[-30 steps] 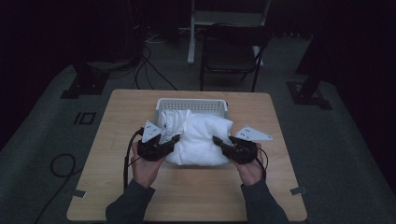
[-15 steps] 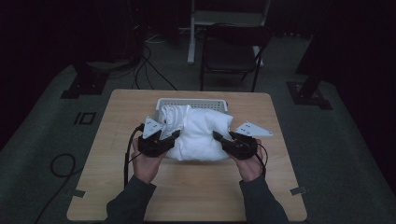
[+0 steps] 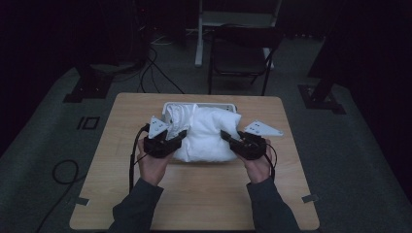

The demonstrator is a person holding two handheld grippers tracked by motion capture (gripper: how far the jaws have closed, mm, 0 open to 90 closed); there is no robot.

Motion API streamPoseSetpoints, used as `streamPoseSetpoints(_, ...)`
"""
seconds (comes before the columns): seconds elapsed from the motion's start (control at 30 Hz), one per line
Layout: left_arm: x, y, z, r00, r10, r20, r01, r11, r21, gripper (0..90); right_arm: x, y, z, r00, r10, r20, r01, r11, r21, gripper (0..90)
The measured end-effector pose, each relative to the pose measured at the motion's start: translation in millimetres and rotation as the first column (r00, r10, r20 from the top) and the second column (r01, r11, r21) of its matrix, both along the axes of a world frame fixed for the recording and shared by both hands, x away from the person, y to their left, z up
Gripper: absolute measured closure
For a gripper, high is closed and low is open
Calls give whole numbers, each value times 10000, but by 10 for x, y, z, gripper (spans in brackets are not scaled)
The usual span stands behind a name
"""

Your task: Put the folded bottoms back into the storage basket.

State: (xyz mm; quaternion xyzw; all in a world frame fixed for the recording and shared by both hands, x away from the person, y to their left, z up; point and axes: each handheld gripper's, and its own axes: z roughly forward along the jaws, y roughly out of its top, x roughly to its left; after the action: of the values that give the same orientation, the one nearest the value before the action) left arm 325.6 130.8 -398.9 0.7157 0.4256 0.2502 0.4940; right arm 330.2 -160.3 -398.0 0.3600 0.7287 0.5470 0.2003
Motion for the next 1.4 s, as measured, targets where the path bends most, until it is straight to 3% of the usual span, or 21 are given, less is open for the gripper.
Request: streamPoseSetpoints(1.4,296,-15,117,9992,348,-173,-355,9984,-430,556,283,47,137,9991,-426,46,425,9990,108,711)
